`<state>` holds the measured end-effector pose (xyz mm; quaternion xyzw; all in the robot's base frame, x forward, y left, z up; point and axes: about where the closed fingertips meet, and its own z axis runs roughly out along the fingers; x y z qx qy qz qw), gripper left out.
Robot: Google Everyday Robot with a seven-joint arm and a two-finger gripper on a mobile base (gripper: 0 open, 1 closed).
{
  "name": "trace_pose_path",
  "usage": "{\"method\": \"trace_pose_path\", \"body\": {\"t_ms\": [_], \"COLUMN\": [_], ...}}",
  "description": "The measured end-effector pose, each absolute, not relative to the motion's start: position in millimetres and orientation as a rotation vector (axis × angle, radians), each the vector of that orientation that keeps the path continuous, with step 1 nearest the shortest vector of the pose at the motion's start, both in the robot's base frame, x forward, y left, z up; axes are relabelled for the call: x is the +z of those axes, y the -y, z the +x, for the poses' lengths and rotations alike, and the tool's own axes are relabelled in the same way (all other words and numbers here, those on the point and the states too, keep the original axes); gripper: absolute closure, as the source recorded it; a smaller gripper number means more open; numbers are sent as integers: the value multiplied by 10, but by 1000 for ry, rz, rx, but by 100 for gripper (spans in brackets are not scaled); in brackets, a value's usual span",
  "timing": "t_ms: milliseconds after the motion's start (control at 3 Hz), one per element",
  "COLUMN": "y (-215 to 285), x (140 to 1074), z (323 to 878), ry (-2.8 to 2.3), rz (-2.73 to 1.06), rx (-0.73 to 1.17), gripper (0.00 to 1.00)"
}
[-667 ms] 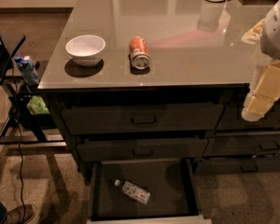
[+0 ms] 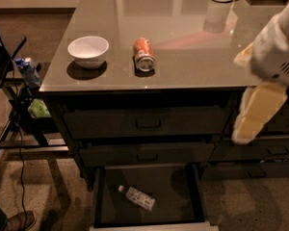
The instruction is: Pick blue plastic bottle from bottom drawer and place on counter
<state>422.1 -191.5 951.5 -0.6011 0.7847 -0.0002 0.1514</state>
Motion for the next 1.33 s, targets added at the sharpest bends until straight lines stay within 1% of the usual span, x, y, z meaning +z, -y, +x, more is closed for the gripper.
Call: {"method": "trace_pose_path", "body": {"t_ms": [333, 667, 1000, 1333], "y": [1425, 1401, 1402, 1386], "x": [8977, 8790, 8792, 8509], "z": [3928, 3813, 3814, 3780], "ry": [-2273, -2300, -2300, -2342], "rz": [-1740, -1764, -1763, -1740], "rx": [211, 249, 248, 259], "gripper": [0, 0, 0, 0]}}
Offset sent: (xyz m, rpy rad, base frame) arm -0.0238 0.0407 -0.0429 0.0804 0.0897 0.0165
